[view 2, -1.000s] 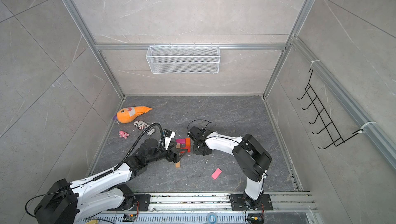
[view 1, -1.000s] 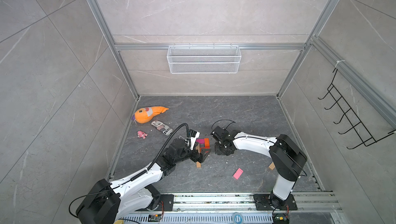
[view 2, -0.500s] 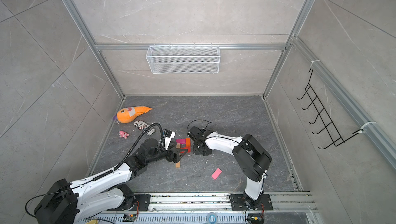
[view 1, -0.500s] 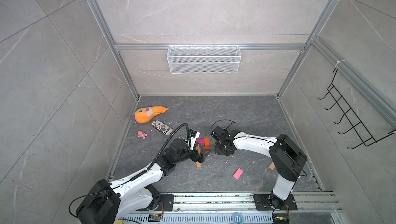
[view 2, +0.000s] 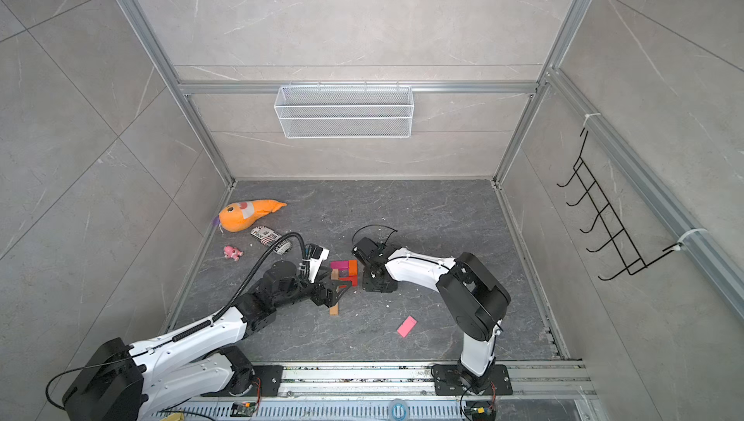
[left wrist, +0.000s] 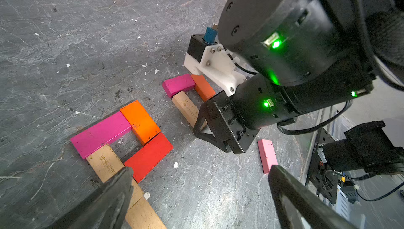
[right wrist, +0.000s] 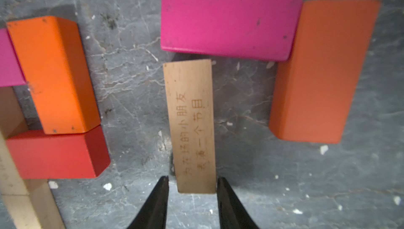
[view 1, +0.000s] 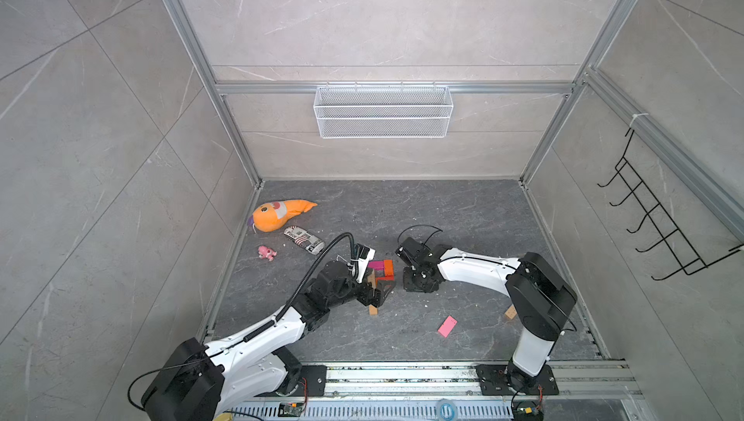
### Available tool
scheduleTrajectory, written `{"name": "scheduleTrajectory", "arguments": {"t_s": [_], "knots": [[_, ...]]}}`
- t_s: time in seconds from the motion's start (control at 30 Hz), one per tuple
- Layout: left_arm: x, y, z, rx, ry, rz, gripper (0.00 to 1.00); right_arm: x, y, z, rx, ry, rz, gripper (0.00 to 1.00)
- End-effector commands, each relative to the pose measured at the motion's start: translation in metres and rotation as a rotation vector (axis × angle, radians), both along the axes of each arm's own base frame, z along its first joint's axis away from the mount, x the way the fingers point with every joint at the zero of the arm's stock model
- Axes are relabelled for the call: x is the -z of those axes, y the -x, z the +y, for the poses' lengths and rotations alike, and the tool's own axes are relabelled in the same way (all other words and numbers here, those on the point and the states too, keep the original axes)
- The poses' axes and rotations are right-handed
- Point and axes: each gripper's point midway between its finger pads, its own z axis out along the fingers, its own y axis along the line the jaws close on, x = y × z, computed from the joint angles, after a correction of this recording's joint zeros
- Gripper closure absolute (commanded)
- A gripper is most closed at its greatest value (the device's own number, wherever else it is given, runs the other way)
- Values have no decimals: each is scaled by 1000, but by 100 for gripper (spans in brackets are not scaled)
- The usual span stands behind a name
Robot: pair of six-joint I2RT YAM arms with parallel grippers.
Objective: Assemble the letter p with building blocks
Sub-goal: Assemble the building block at the center of the board, then adjust the building block at the center of the board.
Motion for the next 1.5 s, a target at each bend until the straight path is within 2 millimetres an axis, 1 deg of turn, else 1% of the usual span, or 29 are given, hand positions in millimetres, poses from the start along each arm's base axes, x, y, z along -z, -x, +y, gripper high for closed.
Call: {"name": "scheduleTrajectory", "arguments": {"t_s": [0.0,0.07,0.17,0.23,0.27,0.37,0.4,0.43,0.53,0.6,0.63,0.67,0.73,0.77,0.83,0.97,1.07,1.17,1.27,1.47], "knots": [[-31,-7,1,-28,43,-81,1,-26,-2,7,-30,-47,-34,59],[-37,-5,5,-39,56,-90,1,-38,-3,10,-44,-83,-55,59],[-49,-1,12,-61,100,-105,1,-54,-5,8,-57,-122,-70,58],[-50,-1,18,-94,121,-112,1,-63,-8,3,-60,-148,-79,58],[-48,-3,22,-121,120,-102,1,-66,-9,-2,-58,-155,-84,58],[-42,-1,26,-152,115,-26,4,-66,-12,-20,-45,-163,-81,59],[-40,0,24,-153,120,8,5,-63,-12,-24,-41,-169,-74,61],[-39,1,22,-151,125,48,9,-59,-12,-30,-32,-173,-64,63],[-26,3,12,-131,74,183,40,-51,-13,-40,-16,-203,-53,71],[-16,4,0,-93,33,268,62,-46,-14,-45,-19,-199,-58,76],[-11,4,-7,-74,20,312,71,-44,-13,-47,-23,-188,-58,80],[-4,3,-12,-69,6,355,81,-40,-12,-48,-30,-179,-51,88],[8,1,-24,-47,-24,427,95,-34,-10,-48,-40,-176,-41,96],[12,1,-30,-33,-38,453,100,-31,-10,-48,-42,-174,-38,97],[23,-2,-40,-29,-78,497,100,-27,-9,-49,-43,-174,-37,97],[38,-11,-58,-25,-118,558,100,-17,-8,-47,-41,-183,-28,97],[50,-19,-65,-38,-146,599,100,-10,-6,-41,-56,-209,-10,97],[64,-25,-72,-51,-173,635,100,-5,-8,-36,-60,-228,-4,97],[73,-32,-77,-66,-185,659,100,-3,-11,-32,-58,-246,-8,96],[90,-41,-80,-113,-225,696,100,4,-10,-29,-61,-256,11,96]]}}
